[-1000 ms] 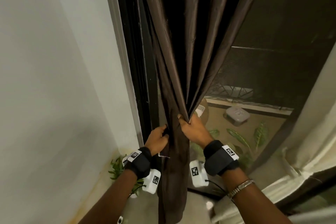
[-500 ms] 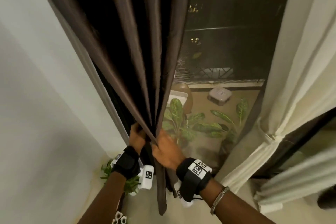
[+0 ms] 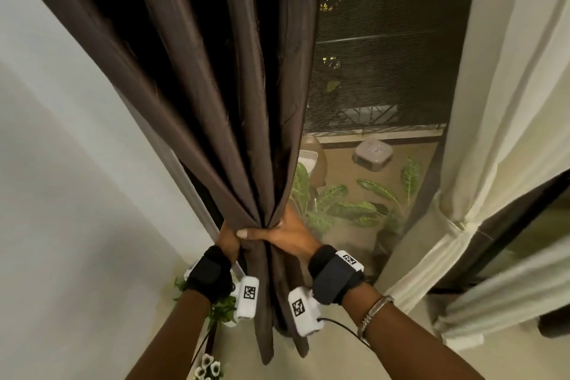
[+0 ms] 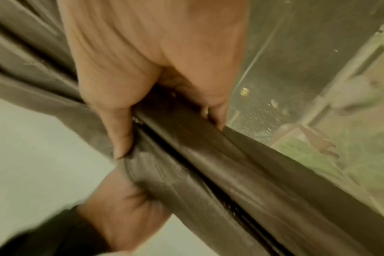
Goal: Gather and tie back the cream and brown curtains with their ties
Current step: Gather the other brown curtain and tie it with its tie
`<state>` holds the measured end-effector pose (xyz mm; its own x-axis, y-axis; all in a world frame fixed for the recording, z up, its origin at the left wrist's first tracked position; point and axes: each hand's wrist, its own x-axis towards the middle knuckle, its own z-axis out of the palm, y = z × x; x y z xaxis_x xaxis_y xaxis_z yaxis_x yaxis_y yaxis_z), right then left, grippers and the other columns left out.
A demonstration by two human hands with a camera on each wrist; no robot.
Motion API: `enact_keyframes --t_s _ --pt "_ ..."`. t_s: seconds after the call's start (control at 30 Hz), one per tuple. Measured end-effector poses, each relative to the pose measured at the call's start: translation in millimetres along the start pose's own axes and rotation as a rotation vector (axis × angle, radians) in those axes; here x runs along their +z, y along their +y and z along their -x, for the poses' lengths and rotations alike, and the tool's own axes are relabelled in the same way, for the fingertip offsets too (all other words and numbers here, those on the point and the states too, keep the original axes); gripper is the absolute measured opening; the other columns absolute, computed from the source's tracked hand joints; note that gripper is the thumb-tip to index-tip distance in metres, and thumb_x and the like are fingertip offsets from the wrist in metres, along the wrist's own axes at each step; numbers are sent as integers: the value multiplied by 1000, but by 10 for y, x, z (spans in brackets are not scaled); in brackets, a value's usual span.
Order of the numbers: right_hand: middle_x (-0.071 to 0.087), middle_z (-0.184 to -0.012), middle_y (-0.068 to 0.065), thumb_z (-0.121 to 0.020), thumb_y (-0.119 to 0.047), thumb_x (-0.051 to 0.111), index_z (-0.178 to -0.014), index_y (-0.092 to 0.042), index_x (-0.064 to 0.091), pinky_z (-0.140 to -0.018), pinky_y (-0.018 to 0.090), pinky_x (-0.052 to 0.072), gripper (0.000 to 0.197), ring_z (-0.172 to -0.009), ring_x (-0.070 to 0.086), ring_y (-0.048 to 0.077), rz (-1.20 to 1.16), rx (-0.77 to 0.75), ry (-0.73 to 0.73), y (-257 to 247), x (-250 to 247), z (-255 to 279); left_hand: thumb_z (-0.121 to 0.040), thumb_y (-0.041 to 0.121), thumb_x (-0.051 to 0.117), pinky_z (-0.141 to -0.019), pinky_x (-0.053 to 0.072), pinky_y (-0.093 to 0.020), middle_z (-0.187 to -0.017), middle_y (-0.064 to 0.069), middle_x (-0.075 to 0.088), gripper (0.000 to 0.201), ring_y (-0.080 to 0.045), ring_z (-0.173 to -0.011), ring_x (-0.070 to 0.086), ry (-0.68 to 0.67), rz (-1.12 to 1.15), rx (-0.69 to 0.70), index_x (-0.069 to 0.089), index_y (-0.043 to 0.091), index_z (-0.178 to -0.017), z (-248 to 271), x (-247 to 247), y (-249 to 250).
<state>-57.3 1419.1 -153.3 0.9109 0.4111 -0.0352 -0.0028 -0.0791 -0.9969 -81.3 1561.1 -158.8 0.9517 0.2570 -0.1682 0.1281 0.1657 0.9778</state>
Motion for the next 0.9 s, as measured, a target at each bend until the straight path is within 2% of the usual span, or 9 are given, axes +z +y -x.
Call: enact_keyframes --t_s 0.07,0.17,0.23,0.33,0.4,0.5,0.63,0.77,0.9 --pt "69 -134 -18 -68 -55 94 -145 -34 54 -106 43 55 89 -122 67 8 132 -17 92 -55 10 11 -111 2 31 -64 55 -11 -77 20 78 33 0 -79 73 16 -87 48 59 19 -108 -29 38 69" --pt "67 -125 -4 -79 -66 77 -125 -28 64 -88 42 60 61 -116 64 21 444 -58 311 -88 64 115 -93 10 58 -67 54 -28 -82 -3 74 11 -23 -86 67 203 -295 124 68 13 -87 -201 -58 66" --pt "56 -121 0 -84 -65 68 -115 -23 66 -86 41 57 52 -116 53 23 650 -106 405 -68 88 171 -89 8 59 -71 45 -33 -73 -4 67 19 -18 -72 58 283 -397 130 63 14 -72 -251 -107 57" --pt "55 -128 5 -92 -46 66 -123 -22 65 -93 42 55 39 -120 53 29 576 -166 241 -37 67 125 -89 6 63 -69 46 -35 -68 -1 66 22 -10 -66 55 283 -498 179 62 13 -68 -264 -97 57" --pt "62 -129 6 -92 -35 64 -128 -27 60 -98 49 55 37 -119 60 31 408 -148 61 -23 79 59 -89 3 64 -76 54 -31 -85 0 73 9 -2 -73 64 142 -469 197 72 6 -92 -270 -106 34" --pt "62 -131 0 -87 -36 63 -144 -33 46 -95 52 57 60 -116 64 27 380 -122 9 17 136 20 -94 -8 65 -72 51 -7 -102 7 66 35 6 -84 59 -40 -438 107 61 9 -125 -293 -174 36" --pt "59 -137 -3 -78 -40 79 -165 -28 7 -103 47 53 113 -124 62 27 277 -2 -29 62 120 -25 -90 14 67 -87 49 -17 -112 20 60 44 2 -100 58 -153 -500 80 53 18 -132 -334 -319 16" --pt "67 -131 -7 -55 -59 86 -144 -31 49 -102 46 56 100 -124 64 24 268 133 36 126 67 -117 -105 13 58 -92 54 -24 -123 9 69 33 -15 -115 65 -204 -429 65 58 24 -136 -353 -343 -11" --pt "74 -126 -4 -68 -63 82 -130 -31 67 -95 37 58 72 -116 68 23 351 104 121 134 8 -73 -102 13 62 -92 57 -36 -122 1 75 32 -18 -109 71 -172 -344 58 67 29 -130 -375 -350 -15"
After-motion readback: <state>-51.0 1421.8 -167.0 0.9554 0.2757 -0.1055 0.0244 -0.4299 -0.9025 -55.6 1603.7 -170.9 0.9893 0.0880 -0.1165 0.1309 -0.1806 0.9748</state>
